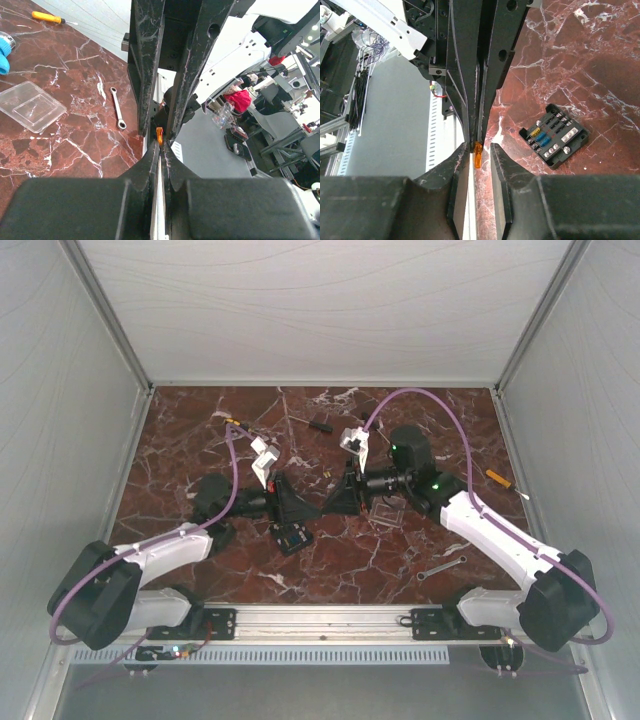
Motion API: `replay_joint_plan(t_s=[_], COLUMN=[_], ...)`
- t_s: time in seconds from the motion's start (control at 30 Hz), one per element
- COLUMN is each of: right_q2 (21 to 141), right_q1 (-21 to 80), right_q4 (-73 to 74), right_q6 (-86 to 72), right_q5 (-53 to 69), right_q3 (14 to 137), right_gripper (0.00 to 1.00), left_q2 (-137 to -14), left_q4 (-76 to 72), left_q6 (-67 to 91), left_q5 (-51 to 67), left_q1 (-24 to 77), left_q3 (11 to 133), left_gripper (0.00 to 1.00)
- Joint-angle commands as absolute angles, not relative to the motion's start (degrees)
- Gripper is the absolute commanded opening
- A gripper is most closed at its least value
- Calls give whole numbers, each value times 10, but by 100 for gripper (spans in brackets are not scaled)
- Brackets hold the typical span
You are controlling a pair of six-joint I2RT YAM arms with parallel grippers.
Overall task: Snap on the fuse box
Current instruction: Pick up the fuse from the center of the board.
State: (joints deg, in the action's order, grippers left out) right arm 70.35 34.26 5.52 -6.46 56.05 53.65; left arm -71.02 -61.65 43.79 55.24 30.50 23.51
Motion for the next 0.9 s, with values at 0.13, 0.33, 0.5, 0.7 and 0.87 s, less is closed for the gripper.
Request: replay_joint_plan(t_s=[0.13, 0.33, 0.5, 0.7, 0.87], right_q2=[692, 694, 688, 697, 708], right_q1=[340, 340, 340, 348, 376], right_q4=[35, 44, 59, 108, 131], right_q6=[-71, -64, -54, -45, -41], right_q5=[582, 583, 537, 430, 318], right_q3=[541, 540, 537, 544, 545], right_gripper=[12, 1, 0, 0, 0], left_q2=[-712, -712, -702, -647, -603], left_q4=[-659, -659, -624, -363, -186], left_q6=[438, 445, 437, 397, 403], left_q5=[557, 548, 520, 356, 232], left_q1=[308, 308, 307, 295, 282], left_q3=[259, 258, 248, 239, 239], left_gripper=[0, 2, 25, 43, 52])
